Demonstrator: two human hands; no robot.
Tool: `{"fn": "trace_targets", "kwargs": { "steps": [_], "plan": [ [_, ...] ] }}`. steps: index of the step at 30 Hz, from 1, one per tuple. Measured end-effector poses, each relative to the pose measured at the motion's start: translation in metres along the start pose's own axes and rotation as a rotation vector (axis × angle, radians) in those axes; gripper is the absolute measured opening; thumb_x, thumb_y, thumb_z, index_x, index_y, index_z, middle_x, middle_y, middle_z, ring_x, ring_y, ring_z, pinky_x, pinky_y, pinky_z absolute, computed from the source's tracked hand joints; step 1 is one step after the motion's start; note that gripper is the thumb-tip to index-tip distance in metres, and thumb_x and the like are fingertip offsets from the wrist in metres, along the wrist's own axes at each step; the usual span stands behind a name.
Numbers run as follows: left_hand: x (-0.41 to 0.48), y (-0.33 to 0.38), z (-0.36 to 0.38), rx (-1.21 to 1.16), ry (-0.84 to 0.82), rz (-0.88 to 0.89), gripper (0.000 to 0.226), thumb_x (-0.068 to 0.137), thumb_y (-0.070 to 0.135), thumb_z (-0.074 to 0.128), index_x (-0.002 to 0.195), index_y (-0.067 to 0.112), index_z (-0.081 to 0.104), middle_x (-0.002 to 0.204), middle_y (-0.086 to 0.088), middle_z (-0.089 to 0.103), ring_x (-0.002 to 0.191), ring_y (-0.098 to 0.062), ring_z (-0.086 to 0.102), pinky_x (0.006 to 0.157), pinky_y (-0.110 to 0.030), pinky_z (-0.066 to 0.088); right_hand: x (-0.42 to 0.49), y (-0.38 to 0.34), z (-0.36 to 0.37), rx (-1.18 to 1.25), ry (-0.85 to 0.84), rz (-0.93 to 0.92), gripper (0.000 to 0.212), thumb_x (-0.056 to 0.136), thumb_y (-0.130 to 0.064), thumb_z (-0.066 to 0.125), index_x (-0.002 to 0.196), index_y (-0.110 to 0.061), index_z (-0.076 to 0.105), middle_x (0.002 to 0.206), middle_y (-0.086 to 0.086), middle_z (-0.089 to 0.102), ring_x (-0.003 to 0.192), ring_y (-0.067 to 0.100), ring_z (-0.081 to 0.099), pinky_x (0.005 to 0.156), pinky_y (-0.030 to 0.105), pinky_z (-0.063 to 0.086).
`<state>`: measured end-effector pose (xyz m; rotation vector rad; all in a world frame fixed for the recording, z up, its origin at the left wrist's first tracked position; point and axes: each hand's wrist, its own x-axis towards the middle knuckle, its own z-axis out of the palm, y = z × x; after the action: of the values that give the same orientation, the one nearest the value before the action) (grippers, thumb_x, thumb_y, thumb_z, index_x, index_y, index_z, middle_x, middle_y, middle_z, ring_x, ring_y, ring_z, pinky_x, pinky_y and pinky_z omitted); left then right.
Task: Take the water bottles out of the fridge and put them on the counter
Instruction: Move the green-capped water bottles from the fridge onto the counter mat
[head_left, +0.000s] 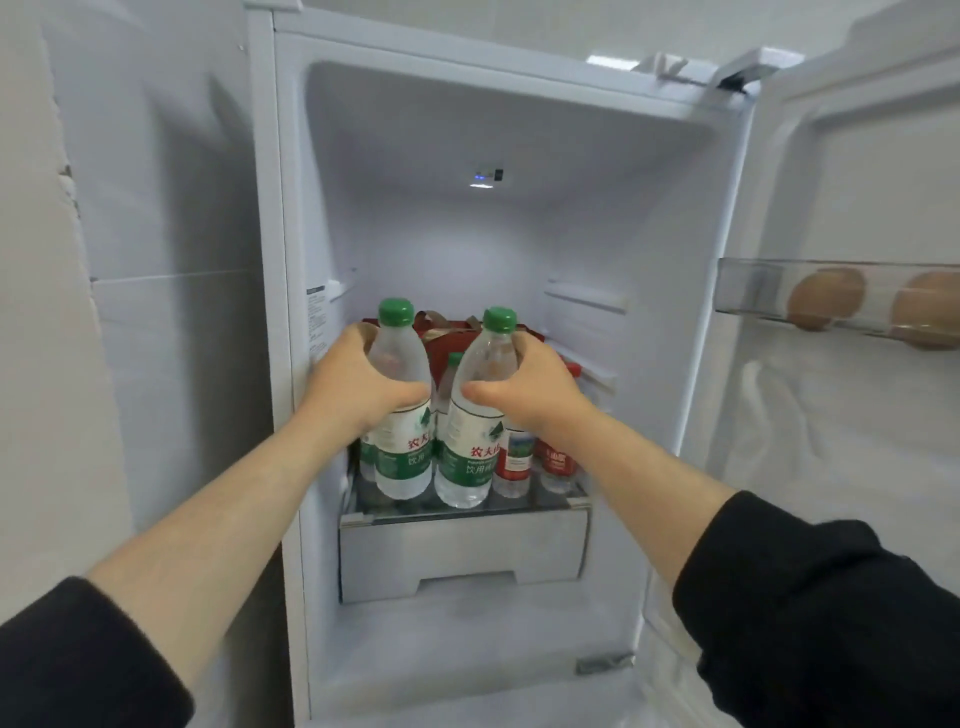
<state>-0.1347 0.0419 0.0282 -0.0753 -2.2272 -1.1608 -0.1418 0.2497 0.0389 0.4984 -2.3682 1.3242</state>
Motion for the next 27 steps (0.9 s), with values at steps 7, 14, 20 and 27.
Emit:
{"fn": "trace_targets", "kwargs": {
  "steps": [7, 14, 20, 27],
  "plan": [
    [-0.041, 0.079, -0.021, -0.313, -0.262, 0.146, 0.048, 0.059, 0.023, 0.089, 0.101, 0.03, 0.065, 0.101, 0.007, 0.072, 0.094, -0.017, 0.069, 0.073, -0.033, 0.052, -0.089, -0.062, -0.1, 0.142, 0.181, -0.001, 0.041, 0.072, -0.019, 0.084, 0.096, -0.035, 0.056, 0.098, -0.009, 0.071, 0.075, -0.007, 0.068, 0.055, 0.009, 0.051],
    [-0.109, 0.184, -0.011, -0.54, -0.497, 0.307, 0.044, 0.057, 0.024, 0.091, 0.09, 0.044, 0.069, 0.093, 0.013, 0.076, 0.082, -0.01, 0.074, 0.071, -0.036, 0.054, -0.2, -0.098, -0.201, 0.001, 0.373, 0.055, 0.048, 0.064, -0.033, 0.089, 0.103, -0.031, 0.06, 0.093, -0.008, 0.075, 0.076, -0.001, 0.071, 0.057, 0.013, 0.052],
    [-0.204, 0.289, -0.005, -0.725, -0.669, 0.436, 0.057, 0.05, 0.031, 0.091, 0.102, 0.034, 0.069, 0.096, 0.009, 0.077, 0.084, -0.008, 0.074, 0.062, -0.02, 0.056, -0.32, -0.134, -0.289, -0.111, 0.495, 0.095, 0.041, 0.06, -0.038, 0.088, 0.092, -0.034, 0.063, 0.087, -0.011, 0.076, 0.071, -0.004, 0.07, 0.054, 0.01, 0.05],
    [-0.336, 0.406, 0.01, -0.88, -0.859, 0.493, 0.069, 0.043, 0.008, 0.095, 0.105, 0.026, 0.07, 0.097, -0.011, 0.077, 0.091, -0.028, 0.074, 0.08, -0.042, 0.059, -0.485, -0.182, -0.384, -0.198, 0.578, 0.185, 0.046, 0.065, -0.033, 0.089, 0.104, -0.03, 0.064, 0.091, -0.007, 0.077, 0.079, 0.004, 0.073, 0.062, 0.015, 0.053]
  ]
}}
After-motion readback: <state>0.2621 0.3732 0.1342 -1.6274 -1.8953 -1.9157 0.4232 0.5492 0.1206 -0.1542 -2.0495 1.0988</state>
